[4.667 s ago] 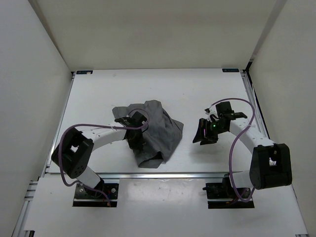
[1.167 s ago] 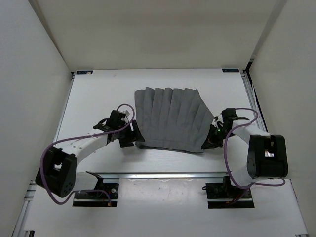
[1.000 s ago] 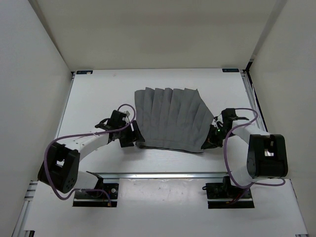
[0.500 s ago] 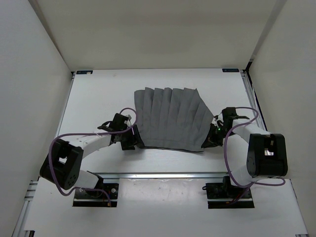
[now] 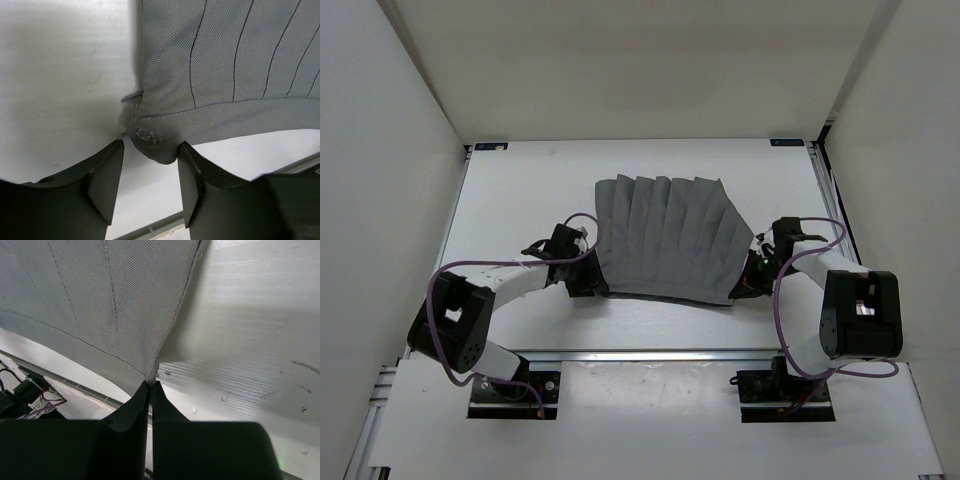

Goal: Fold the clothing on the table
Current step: Fold the skirt

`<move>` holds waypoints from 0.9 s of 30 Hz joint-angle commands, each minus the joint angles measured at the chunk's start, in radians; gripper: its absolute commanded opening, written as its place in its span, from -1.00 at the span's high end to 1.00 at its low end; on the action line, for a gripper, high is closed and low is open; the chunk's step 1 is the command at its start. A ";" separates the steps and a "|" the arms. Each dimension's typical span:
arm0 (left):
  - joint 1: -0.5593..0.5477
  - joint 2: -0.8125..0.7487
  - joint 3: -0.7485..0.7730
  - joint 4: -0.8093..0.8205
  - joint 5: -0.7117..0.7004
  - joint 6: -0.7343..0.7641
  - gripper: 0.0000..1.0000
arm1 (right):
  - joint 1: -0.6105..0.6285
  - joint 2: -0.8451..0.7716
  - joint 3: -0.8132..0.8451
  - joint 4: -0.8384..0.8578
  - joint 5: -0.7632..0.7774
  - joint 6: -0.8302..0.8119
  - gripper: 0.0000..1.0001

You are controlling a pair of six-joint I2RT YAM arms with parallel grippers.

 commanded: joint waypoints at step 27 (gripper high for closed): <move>0.129 0.231 0.560 -0.086 0.065 0.126 1.00 | -0.008 0.178 0.600 -0.074 0.021 -0.048 1.00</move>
